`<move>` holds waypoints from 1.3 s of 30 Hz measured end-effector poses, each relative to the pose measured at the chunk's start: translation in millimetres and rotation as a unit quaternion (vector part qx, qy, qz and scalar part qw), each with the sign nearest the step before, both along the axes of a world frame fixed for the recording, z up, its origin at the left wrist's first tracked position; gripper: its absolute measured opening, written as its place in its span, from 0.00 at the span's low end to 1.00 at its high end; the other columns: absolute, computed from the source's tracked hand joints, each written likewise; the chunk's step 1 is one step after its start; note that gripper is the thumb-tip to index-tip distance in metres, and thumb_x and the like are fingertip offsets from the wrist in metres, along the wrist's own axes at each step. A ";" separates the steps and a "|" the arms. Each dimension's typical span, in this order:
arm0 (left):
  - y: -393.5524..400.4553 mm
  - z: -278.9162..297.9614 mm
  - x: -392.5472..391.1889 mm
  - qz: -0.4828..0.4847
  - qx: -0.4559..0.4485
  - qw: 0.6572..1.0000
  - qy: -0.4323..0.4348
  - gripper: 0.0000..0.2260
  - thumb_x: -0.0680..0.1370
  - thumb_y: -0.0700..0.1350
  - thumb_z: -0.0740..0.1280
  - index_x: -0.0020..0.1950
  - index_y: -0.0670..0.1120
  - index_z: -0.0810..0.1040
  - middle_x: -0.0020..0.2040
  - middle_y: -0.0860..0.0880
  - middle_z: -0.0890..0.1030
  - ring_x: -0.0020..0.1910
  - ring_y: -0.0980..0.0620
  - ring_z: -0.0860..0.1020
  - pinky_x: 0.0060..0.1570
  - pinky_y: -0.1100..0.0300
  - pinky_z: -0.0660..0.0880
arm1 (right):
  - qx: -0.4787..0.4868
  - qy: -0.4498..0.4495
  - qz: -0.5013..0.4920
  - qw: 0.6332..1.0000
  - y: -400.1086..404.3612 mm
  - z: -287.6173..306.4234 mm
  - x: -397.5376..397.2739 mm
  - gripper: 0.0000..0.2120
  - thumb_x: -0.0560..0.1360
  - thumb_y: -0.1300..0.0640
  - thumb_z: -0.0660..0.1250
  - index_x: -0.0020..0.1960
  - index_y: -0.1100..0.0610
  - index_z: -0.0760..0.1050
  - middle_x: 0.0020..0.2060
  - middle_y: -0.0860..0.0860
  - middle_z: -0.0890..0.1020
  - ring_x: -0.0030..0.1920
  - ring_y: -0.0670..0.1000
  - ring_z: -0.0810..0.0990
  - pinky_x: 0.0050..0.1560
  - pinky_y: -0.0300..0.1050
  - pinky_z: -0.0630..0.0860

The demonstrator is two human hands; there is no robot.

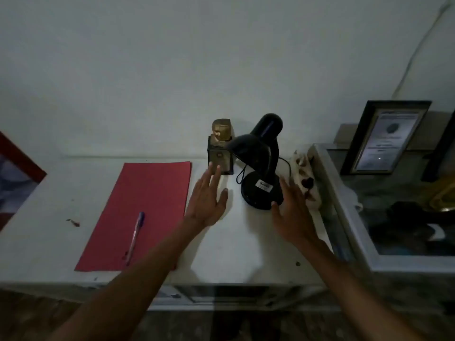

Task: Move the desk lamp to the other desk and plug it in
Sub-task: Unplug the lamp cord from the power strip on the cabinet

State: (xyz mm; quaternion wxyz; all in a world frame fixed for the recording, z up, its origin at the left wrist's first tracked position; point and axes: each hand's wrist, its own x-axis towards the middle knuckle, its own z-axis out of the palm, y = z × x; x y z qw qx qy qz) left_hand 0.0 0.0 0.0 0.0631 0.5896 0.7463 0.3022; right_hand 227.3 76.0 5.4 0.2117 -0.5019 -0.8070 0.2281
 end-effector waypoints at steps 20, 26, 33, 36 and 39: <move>73.5 -37.1 94.6 -0.054 -0.205 0.977 0.035 0.35 0.81 0.55 0.62 0.82 0.46 0.48 0.83 0.44 0.47 0.81 0.43 0.42 0.79 0.44 0.42 | 0.001 -0.187 0.006 0.982 105.5 35.5 57.3 0.27 0.74 0.57 0.72 0.72 0.52 0.75 0.64 0.57 0.80 0.61 0.60 0.80 0.57 0.51 0.79; 77.0 -36.5 120.7 -0.019 -0.163 0.986 0.013 0.38 0.78 0.55 0.66 0.81 0.45 0.52 0.82 0.41 0.50 0.81 0.41 0.45 0.79 0.43 0.43 | 0.050 -0.308 0.107 0.944 143.0 50.1 58.0 0.22 0.75 0.53 0.71 0.68 0.46 0.78 0.61 0.60 0.76 0.58 0.63 0.79 0.59 0.50 0.76; 89.5 -47.1 167.4 -0.009 -0.085 0.996 0.002 0.38 0.72 0.66 0.68 0.76 0.49 0.67 0.77 0.44 0.63 0.79 0.43 0.54 0.78 0.40 0.41 | 0.111 -0.264 0.165 0.944 155.8 42.3 65.1 0.13 0.75 0.58 0.71 0.59 0.51 0.85 0.57 0.54 0.85 0.58 0.58 0.82 0.63 0.52 0.75; 104.6 -42.6 186.0 0.037 -0.060 0.997 -0.006 0.36 0.70 0.70 0.67 0.71 0.50 0.73 0.72 0.48 0.72 0.74 0.46 0.65 0.76 0.47 0.57 | 0.099 -0.269 0.169 0.943 159.7 41.1 62.6 0.11 0.76 0.56 0.71 0.57 0.53 0.85 0.56 0.54 0.85 0.57 0.57 0.82 0.62 0.47 0.73; 116.1 -39.5 200.0 0.089 -0.050 0.994 -0.038 0.35 0.69 0.71 0.67 0.68 0.50 0.77 0.66 0.51 0.78 0.67 0.49 0.71 0.67 0.54 0.64 | 0.082 -0.261 0.178 0.945 162.8 38.8 64.2 0.08 0.76 0.58 0.71 0.54 0.55 0.84 0.55 0.55 0.85 0.55 0.57 0.82 0.60 0.44 0.71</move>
